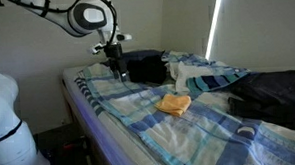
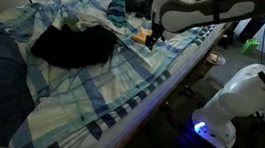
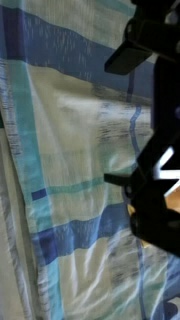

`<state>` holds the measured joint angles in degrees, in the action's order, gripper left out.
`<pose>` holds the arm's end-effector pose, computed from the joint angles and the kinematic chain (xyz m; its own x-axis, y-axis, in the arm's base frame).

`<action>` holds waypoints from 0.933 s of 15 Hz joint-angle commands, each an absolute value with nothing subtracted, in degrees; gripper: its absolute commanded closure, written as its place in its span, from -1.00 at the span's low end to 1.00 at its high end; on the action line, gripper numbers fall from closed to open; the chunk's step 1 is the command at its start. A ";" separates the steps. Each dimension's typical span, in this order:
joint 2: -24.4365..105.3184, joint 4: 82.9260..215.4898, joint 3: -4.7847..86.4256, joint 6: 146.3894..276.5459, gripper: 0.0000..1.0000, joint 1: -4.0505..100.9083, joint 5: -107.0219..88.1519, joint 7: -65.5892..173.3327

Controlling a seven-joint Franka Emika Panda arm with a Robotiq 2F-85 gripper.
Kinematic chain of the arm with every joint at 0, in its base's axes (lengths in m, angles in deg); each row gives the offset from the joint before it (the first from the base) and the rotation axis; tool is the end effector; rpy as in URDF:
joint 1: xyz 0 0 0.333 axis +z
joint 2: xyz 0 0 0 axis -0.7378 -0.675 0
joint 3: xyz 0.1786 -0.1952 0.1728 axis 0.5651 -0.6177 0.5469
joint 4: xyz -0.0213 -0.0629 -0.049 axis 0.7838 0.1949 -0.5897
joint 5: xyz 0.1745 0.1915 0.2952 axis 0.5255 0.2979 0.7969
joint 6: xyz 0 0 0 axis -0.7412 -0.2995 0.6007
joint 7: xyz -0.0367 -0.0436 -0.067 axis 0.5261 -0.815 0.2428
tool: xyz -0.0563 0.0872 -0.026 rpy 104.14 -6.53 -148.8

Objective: Unfold the yellow towel

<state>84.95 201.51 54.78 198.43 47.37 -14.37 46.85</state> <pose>0.3967 0.0639 0.4507 0.9938 0.0291 0.1075 0.0088 -0.9828 0.1847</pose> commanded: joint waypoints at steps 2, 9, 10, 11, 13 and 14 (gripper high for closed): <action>84.87 201.40 54.04 198.23 -1.00 48.19 -14.77 46.52; 84.73 200.96 54.56 197.42 -1.00 48.19 -14.23 44.23; 84.60 201.00 54.66 197.72 -1.00 48.19 -14.12 43.70; 84.29 200.97 54.71 198.03 -1.00 48.34 -13.61 42.72; 83.92 201.17 54.85 199.24 -1.00 48.73 -12.73 40.95; 83.44 201.09 55.01 199.59 -1.00 48.79 -12.42 39.93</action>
<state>84.76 201.51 54.67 198.44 48.26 -13.73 43.12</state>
